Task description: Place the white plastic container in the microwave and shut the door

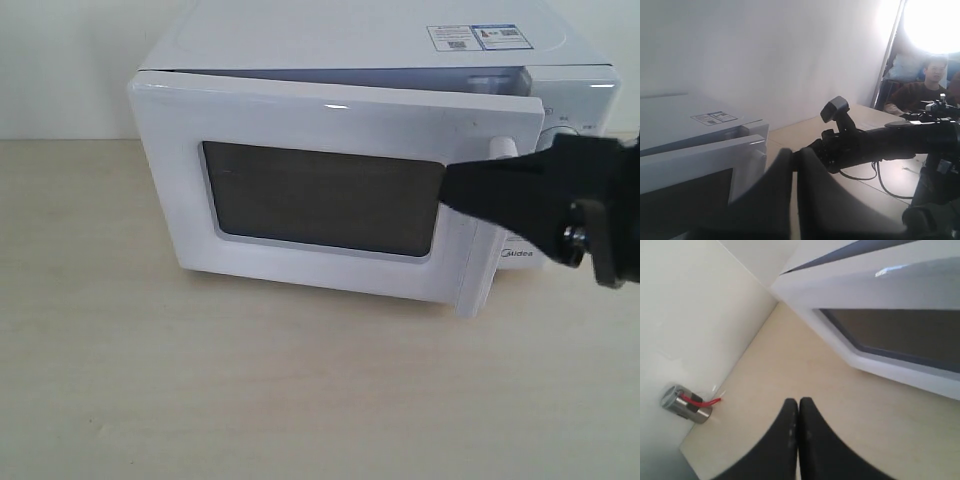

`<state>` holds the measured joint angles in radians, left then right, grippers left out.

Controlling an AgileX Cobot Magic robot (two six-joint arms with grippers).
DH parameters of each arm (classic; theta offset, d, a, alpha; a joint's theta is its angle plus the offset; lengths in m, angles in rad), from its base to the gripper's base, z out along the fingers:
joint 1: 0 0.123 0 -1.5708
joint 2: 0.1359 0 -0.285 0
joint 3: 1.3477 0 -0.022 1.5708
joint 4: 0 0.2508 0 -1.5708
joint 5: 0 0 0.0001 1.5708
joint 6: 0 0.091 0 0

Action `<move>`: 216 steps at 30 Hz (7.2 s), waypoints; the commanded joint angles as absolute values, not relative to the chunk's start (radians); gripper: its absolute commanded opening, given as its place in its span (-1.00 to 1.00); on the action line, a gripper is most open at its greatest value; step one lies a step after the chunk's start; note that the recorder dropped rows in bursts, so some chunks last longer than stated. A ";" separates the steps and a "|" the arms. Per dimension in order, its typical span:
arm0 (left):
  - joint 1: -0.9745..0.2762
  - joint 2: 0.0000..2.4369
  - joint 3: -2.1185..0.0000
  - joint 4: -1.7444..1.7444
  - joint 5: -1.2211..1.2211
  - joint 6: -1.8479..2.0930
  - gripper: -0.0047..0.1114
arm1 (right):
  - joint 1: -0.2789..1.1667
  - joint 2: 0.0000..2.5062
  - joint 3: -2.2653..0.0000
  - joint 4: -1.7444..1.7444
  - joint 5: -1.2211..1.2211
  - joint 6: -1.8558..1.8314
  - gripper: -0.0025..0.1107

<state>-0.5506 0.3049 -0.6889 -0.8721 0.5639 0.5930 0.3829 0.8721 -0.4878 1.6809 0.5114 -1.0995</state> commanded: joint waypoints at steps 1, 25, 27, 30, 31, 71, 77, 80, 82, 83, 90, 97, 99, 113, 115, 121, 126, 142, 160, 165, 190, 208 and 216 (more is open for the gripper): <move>-0.556 0.304 -0.684 -0.875 0.586 0.582 -0.84 | 0.520 0.884 -0.490 1.688 0.437 -1.112 -0.96; -0.556 0.304 -0.684 -0.875 0.575 0.584 -0.84 | 0.757 1.032 -0.597 1.228 -0.319 -0.676 -0.96; -0.556 0.304 -0.684 -0.875 0.575 0.584 -0.84 | 0.757 1.077 -0.612 1.228 -0.321 -0.664 -0.96; -0.556 0.304 -0.684 -0.875 0.575 0.584 -0.84 | 0.757 1.144 -0.640 1.221 -0.351 -0.647 -0.96; -0.556 0.304 -0.684 -0.875 0.575 0.584 -0.84 | 0.757 1.162 -0.646 1.215 -0.367 -0.642 -0.96; -0.556 0.304 -0.684 -0.876 0.602 0.584 -0.84 | 0.757 1.487 -0.773 1.108 -0.713 -0.586 -0.96; -0.556 0.304 -0.684 -0.872 0.602 0.584 -0.84 | 0.757 1.503 -0.807 1.114 -0.717 -0.615 -0.96; -0.556 0.304 -0.684 -0.872 0.602 0.584 -0.84 | 0.757 1.512 -0.811 1.114 -0.737 -0.615 -0.96; -0.556 0.304 -0.684 -0.872 0.602 0.584 -0.84 | 0.750 1.519 -0.811 1.114 -0.739 -0.617 -0.96; -0.556 0.304 -0.684 -0.872 0.602 0.584 -0.84 | 0.748 1.525 -0.811 1.114 -0.736 -0.617 -0.96; -0.556 0.304 -0.684 -0.872 0.606 0.584 -0.84 | 0.748 1.536 -0.811 1.115 -0.740 -0.619 -0.96; -0.556 0.304 -0.684 -0.872 0.606 0.584 -0.84 | 0.748 1.536 -0.811 1.115 -0.759 -0.619 -0.96; -0.556 0.304 -0.684 -0.872 0.606 0.584 -0.84 | 0.748 1.536 -0.811 1.115 -0.769 -0.619 -0.96; -0.556 0.304 -0.684 -0.840 0.582 0.584 -0.84 | 1.019 1.240 -0.735 1.511 -0.850 -1.301 -0.96; -0.556 0.304 -0.684 -0.840 0.572 0.595 -0.84 | 1.100 1.175 -0.692 1.511 -0.850 -1.292 -0.96; -0.556 0.304 -0.684 -0.840 0.577 0.594 -0.84 | 1.239 1.078 -0.641 1.559 -0.851 -1.292 -0.96; -0.556 0.304 -0.684 -0.840 0.577 0.594 -0.84 | 1.239 1.080 -0.641 1.562 -0.855 -1.292 -0.96; -0.556 0.304 -0.684 -0.840 0.575 0.594 -0.84 | 1.239 1.080 -0.641 1.562 -0.857 -1.285 -0.96; -0.556 0.304 -0.684 -0.840 0.576 0.594 -0.84 | 0.976 0.897 -0.641 1.694 -0.665 -1.284 -0.96; -0.556 0.304 -0.684 -0.840 0.576 0.594 -0.84 | 0.698 0.765 -0.604 1.744 -0.430 -1.372 -0.96; -0.556 0.304 -0.684 -0.840 0.575 0.594 -0.84 | -0.111 0.000 -0.163 1.744 -0.082 -1.358 -0.96; -0.556 0.304 -0.684 -0.840 0.576 0.594 -0.84 | -0.109 0.000 -0.163 1.631 0.092 -1.233 -0.96; -0.556 0.304 -0.684 -0.840 0.576 0.594 -0.84 | -0.109 0.000 -0.162 0.451 0.150 -0.126 -0.96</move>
<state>-0.5506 0.3049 -0.6889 -0.8427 0.5903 0.5901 -0.1024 0.0053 -0.1681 0.8712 0.1165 -0.5378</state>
